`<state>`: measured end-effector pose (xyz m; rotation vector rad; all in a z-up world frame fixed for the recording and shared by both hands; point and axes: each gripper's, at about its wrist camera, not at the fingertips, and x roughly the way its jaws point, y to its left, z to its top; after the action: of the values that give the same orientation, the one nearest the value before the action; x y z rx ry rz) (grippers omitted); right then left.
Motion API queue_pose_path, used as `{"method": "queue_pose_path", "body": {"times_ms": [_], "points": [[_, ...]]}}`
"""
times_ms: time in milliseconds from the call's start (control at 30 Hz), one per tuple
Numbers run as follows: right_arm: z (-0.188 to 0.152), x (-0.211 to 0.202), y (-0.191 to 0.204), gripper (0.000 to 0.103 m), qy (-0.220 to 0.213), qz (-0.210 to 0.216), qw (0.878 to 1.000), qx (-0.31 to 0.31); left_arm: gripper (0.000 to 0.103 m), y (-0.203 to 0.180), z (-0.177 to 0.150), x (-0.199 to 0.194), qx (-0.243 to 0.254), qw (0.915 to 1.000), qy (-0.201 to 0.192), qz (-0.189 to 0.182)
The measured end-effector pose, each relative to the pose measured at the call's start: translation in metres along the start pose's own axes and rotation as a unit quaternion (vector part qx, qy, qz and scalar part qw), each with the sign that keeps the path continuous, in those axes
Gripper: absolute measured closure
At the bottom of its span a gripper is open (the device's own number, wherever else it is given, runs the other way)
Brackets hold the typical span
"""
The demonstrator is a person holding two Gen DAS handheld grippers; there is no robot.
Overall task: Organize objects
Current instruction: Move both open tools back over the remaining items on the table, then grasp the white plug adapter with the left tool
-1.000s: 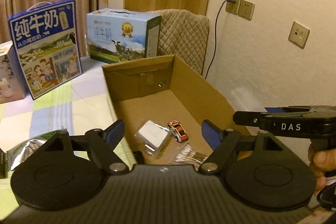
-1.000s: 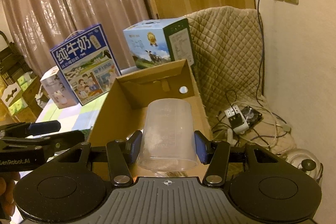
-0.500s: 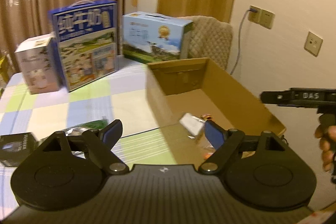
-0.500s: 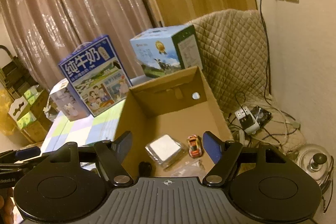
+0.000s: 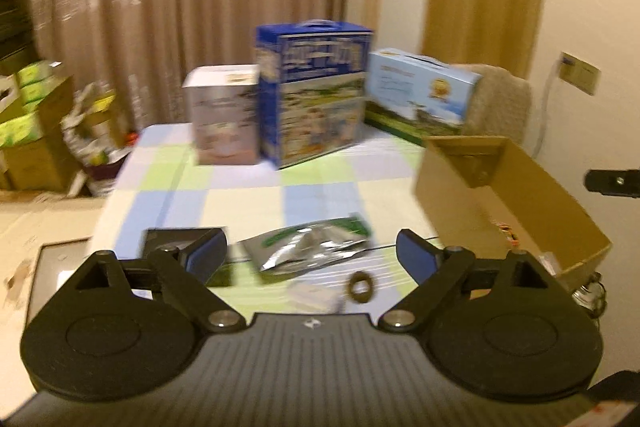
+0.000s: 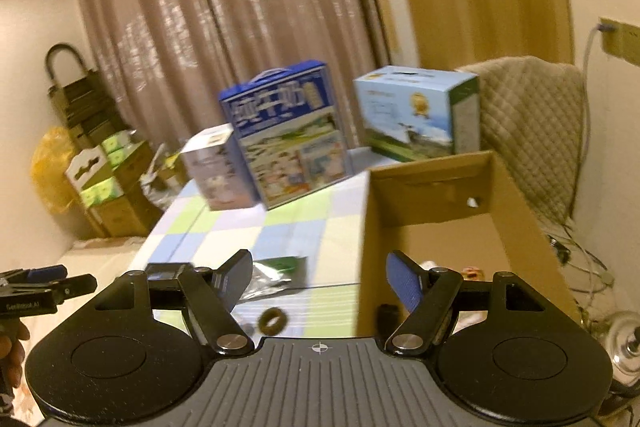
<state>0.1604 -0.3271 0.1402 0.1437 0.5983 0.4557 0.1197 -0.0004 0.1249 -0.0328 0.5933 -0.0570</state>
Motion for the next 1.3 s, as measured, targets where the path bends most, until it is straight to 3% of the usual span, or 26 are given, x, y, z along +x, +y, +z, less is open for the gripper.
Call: {"method": "queue_pose_path", "body": {"times_ms": [267, 500, 733, 833, 1067, 1300], "points": [[-0.026, 0.033, 0.044, 0.032, 0.027, 0.029, 0.999, -0.024, 0.009, 0.050, -0.024, -0.017, -0.010, 0.9994, 0.004, 0.034], [-0.074, 0.087, 0.049, 0.032, 0.069, 0.035, 0.997, -0.018, 0.009, 0.059, -0.059, 0.022, -0.001, 0.9985, 0.042, 0.036], [-0.098, 0.145, 0.044, 0.032, 0.101, 0.030, 0.994, -0.027, 0.009, 0.055, -0.088, 0.072, 0.015, 0.9966, 0.080, 0.014], [-0.099, 0.164, 0.043, 0.038, 0.110, 0.025, 0.993, -0.029, 0.009, 0.054, -0.094, 0.092, 0.022, 0.9959, 0.088, 0.006], [-0.087, 0.208, 0.045, 0.050, 0.121, 0.031, 0.990, -0.057, 0.011, 0.039, -0.087, 0.132, 0.051, 0.9931, 0.091, -0.052], [-0.093, 0.232, 0.030, 0.053, 0.161, 0.020, 0.986, -0.039, 0.020, 0.019, -0.083, 0.172, 0.089, 0.9854, 0.110, -0.095]]}}
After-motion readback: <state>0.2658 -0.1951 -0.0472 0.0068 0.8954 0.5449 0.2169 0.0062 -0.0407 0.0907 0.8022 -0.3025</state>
